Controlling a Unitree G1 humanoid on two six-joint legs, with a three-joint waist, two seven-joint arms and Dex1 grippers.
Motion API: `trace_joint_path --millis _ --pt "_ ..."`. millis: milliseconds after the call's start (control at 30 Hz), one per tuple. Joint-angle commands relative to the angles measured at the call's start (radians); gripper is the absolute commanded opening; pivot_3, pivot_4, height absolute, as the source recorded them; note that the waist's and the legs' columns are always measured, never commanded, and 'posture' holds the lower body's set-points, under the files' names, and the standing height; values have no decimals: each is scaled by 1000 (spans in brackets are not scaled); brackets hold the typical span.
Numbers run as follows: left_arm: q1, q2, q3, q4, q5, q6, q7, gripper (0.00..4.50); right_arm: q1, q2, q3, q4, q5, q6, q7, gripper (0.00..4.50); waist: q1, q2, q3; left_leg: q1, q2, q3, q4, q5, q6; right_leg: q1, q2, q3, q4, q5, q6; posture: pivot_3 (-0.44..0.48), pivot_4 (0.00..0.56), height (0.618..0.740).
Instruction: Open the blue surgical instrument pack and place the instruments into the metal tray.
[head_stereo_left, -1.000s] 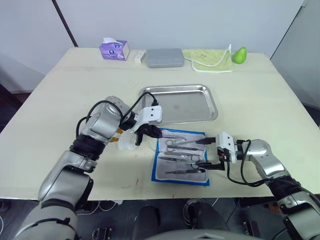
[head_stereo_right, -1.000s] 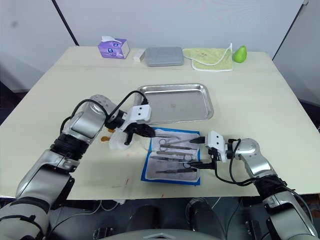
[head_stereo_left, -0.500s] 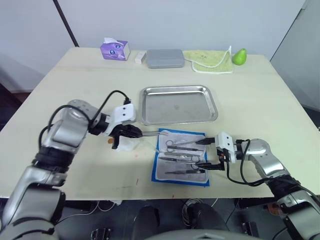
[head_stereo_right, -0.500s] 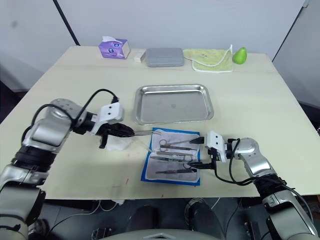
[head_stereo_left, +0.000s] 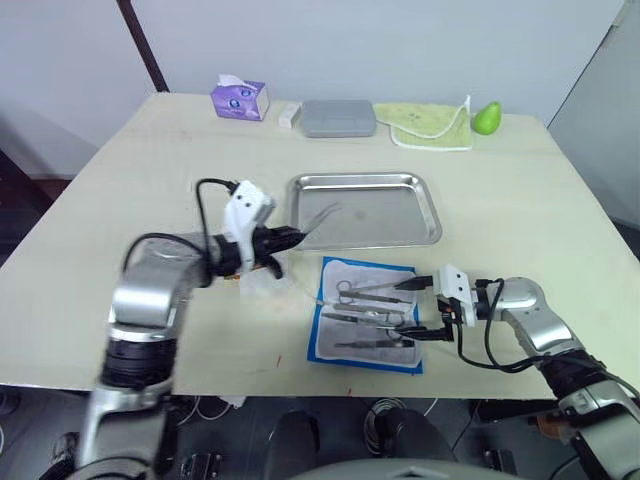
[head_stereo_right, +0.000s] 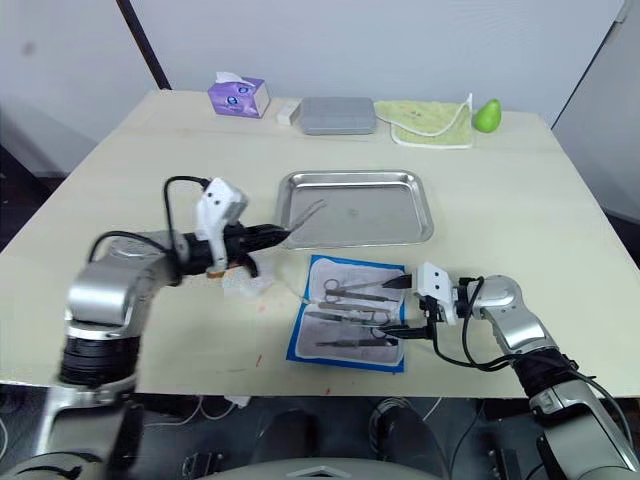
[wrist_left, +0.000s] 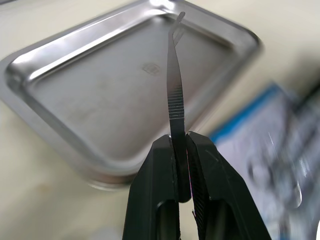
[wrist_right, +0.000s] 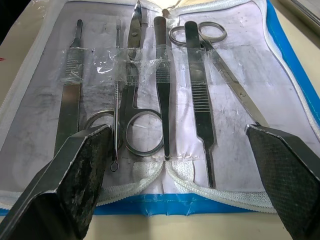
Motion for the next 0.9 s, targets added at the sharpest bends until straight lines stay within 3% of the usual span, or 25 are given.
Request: trace_joint_path --millis 33,167,333,733,900 --pt "-96 -65 -26 -63 90 126 223 79 74 -28 84 118 -140 54 -9 4500 2 0 0 0 0 -1 0 0 0 0 0 0 0 2 3 0 150 740" --pt "-188 -230 -16 -7 148 231 417 79 71 -26 78 117 -133 50 -4 4500 4 -1 -1 1 -1 -1 0 0 0 2 0 0 -1 3 2 0 150 740" --pt "-234 -343 -10 113 189 200 552 79 69 -14 64 118 -117 31 6 4500 -2 2 0 1 -1 -1 -1 0 0 2 0 0 -3 4 1 0 150 740" --pt "-280 -410 12 360 219 48 690 79 85 18 38 177 -110 -39 1 4500 -2 5 1 1 -1 -2 -3 0 0 3 0 -1 -4 4 1 0 150 740" --pt "-276 -429 23 380 218 53 723 79 88 22 35 175 -109 -44 0 4500 -4 5 1 2 -1 -2 -3 0 0 3 0 -1 -4 4 1 0 150 740"
